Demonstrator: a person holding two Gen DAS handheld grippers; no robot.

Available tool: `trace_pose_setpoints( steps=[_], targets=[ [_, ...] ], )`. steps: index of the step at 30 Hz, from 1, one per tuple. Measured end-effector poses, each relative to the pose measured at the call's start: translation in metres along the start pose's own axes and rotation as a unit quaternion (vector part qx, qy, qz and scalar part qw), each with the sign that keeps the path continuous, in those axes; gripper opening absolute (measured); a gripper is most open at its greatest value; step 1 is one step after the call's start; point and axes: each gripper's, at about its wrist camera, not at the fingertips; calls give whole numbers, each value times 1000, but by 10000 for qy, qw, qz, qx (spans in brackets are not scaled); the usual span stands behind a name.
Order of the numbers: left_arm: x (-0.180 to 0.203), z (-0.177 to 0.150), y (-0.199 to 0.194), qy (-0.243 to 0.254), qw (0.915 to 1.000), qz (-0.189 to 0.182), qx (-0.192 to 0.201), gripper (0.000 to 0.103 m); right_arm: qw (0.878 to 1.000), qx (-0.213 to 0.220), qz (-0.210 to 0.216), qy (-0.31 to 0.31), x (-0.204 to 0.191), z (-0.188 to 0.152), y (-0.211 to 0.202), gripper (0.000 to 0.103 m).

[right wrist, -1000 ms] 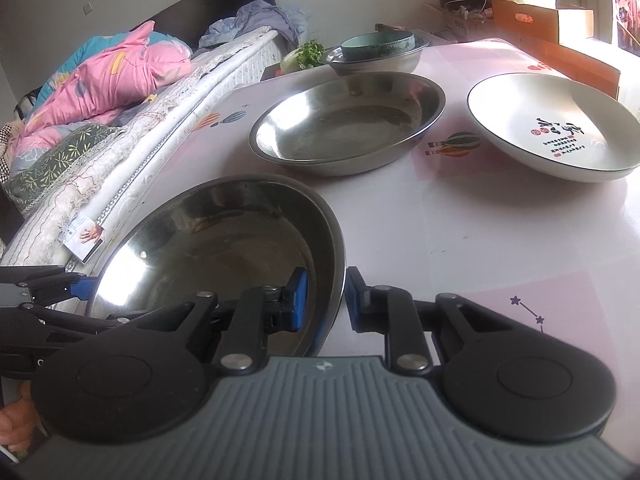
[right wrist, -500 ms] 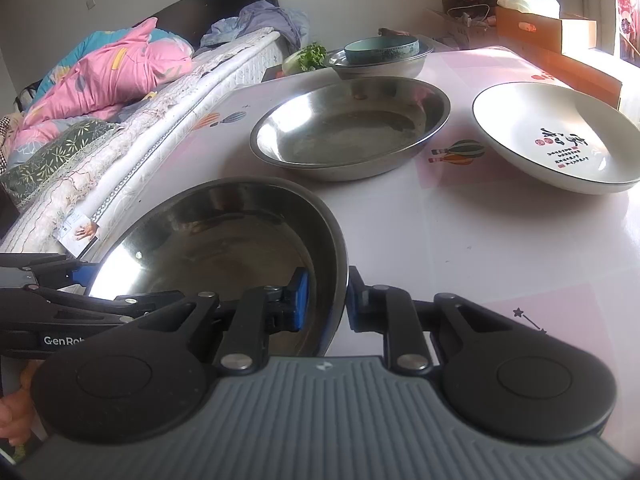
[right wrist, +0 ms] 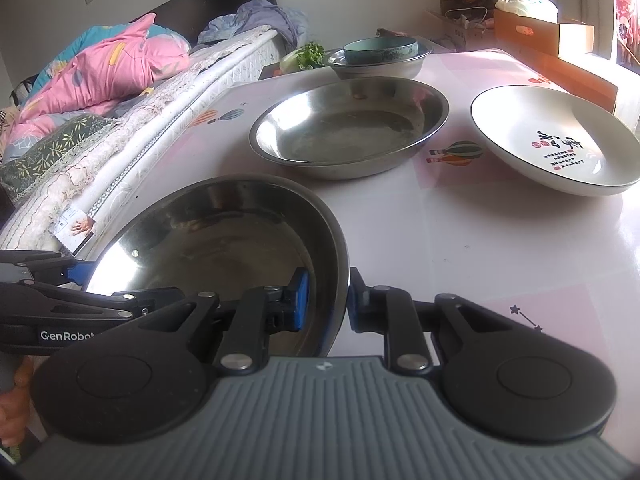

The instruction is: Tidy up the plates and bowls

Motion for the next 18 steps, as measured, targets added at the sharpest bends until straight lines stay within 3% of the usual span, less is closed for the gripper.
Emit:
trace_pose_setpoints(
  steps=[18],
  targets=[
    [2,0,-9,-52,10000,-34,59,71,10000,87,39,13,1,3,-9,19]
  ],
)
Point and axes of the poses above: each gripper's, at about its wrist camera, not at the fingertips, and y roughly the way its jaws point, x to its right, z to its top, and after that the axes turned 8 degrees about y, right-handed
